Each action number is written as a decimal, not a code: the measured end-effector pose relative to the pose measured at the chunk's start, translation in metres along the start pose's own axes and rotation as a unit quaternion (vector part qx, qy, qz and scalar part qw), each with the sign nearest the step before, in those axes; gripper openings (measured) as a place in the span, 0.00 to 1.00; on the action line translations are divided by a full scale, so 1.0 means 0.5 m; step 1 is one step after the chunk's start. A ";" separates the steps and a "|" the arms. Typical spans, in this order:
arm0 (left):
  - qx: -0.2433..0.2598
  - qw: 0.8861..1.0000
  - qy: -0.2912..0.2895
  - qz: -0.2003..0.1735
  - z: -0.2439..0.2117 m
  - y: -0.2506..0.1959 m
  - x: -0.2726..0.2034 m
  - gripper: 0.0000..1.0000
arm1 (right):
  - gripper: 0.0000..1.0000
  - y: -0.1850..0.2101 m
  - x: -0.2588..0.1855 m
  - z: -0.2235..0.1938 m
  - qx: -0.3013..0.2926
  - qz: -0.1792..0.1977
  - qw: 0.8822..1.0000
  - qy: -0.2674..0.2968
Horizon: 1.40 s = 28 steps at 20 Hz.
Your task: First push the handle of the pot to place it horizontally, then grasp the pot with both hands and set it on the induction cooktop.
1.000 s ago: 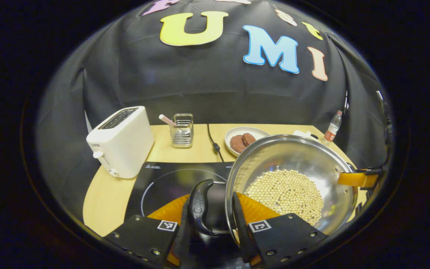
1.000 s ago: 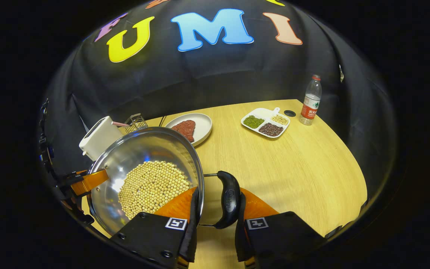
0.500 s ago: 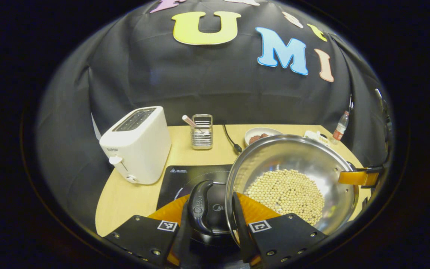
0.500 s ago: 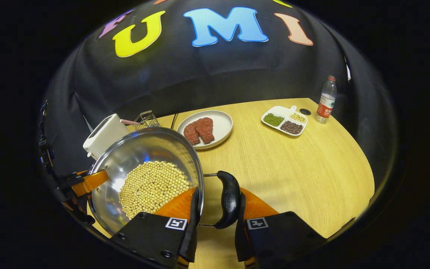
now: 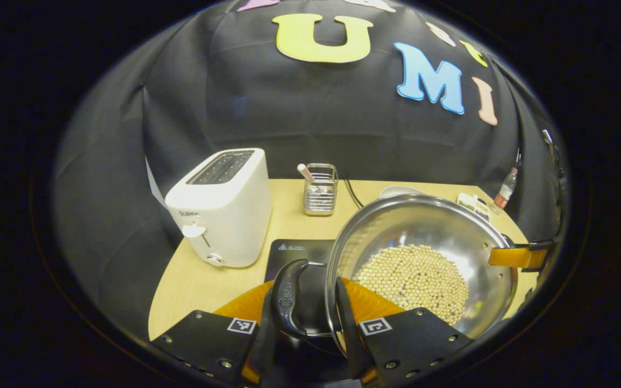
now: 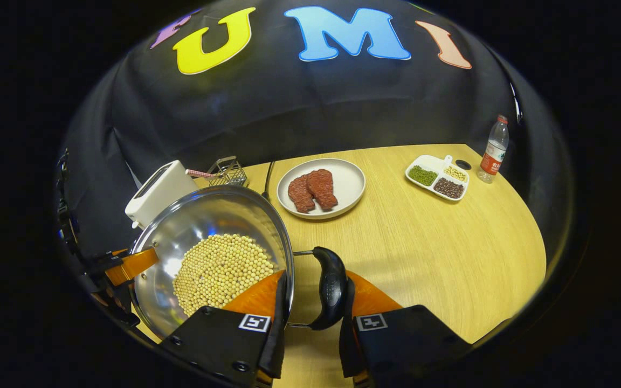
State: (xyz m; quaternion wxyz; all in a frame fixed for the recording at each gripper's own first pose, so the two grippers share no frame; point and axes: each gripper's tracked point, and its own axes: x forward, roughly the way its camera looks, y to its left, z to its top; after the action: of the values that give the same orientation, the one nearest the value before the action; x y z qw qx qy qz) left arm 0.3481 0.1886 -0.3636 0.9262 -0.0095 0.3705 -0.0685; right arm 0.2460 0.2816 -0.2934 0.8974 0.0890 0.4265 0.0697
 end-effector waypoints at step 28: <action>-0.008 0.998 -0.008 0.056 -0.022 0.148 0.025 0.68 | 0.56 0.101 0.075 -0.008 -0.023 0.033 0.999 -0.004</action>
State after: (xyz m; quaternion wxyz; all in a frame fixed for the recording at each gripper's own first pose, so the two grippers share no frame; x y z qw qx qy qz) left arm 0.3584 0.2606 -0.3854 0.9315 0.0030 0.3635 -0.0129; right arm 0.2639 0.3386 -0.3134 0.8982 0.0830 0.4179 0.1086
